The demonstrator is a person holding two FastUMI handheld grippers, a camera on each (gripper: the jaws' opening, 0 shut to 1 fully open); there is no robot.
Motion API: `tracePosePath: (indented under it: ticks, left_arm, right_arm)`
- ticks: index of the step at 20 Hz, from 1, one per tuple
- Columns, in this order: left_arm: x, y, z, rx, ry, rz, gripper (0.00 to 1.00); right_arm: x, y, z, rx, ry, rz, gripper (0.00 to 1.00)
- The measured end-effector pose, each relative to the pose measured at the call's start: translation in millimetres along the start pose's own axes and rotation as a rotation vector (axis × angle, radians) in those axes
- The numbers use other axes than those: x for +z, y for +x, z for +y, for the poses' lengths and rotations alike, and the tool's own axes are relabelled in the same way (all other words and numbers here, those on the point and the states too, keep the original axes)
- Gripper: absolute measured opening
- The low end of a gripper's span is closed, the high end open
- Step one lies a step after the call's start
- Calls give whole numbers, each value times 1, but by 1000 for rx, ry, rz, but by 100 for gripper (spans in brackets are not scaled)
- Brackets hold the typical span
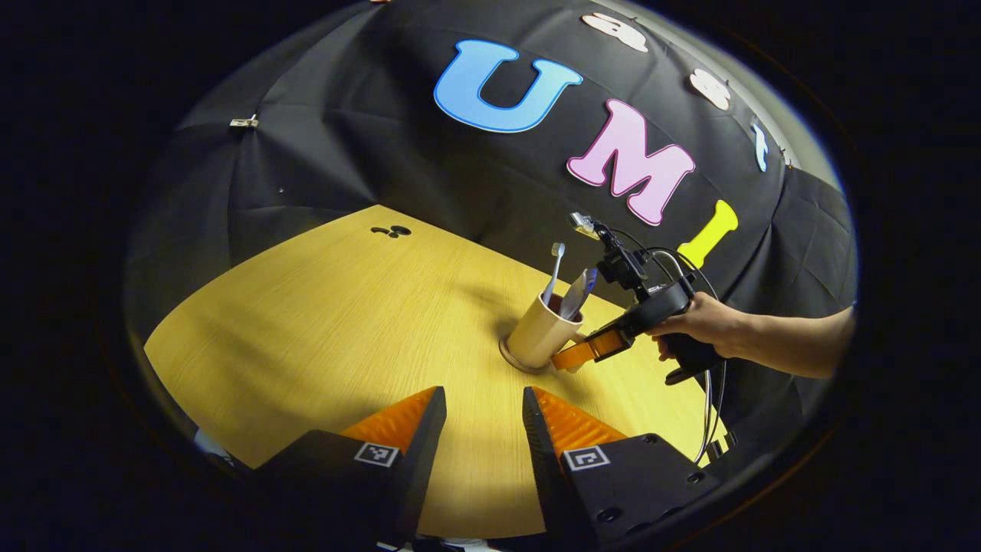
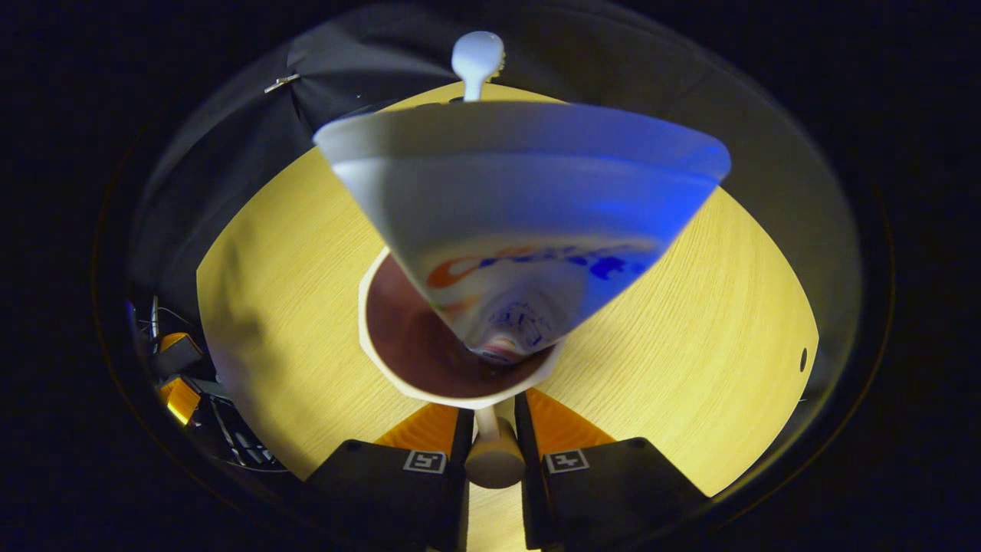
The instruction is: Put the toothbrush and toothpaste on the desktop into the cup, then pick up the cup and place it on the coaster on the desktop.
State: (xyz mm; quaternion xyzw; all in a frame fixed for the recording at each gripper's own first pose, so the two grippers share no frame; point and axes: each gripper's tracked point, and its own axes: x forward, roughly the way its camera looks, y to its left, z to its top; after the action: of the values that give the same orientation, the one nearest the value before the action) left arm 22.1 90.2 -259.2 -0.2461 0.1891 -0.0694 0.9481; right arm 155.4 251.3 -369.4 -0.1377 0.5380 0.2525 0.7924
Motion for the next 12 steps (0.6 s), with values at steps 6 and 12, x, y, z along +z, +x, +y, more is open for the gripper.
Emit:
tracePosePath:
  ticks: [6, 12]
  left_arm:
    - [3, 2, -1, -10, 34, 3, 63]
    - [17, 2, -20, -15, 45, 12, 63]
  right_arm:
    - [0, -29, -5, 1, 11, -72, 44]
    - [15, -85, -6, 16, 61, -207, 53]
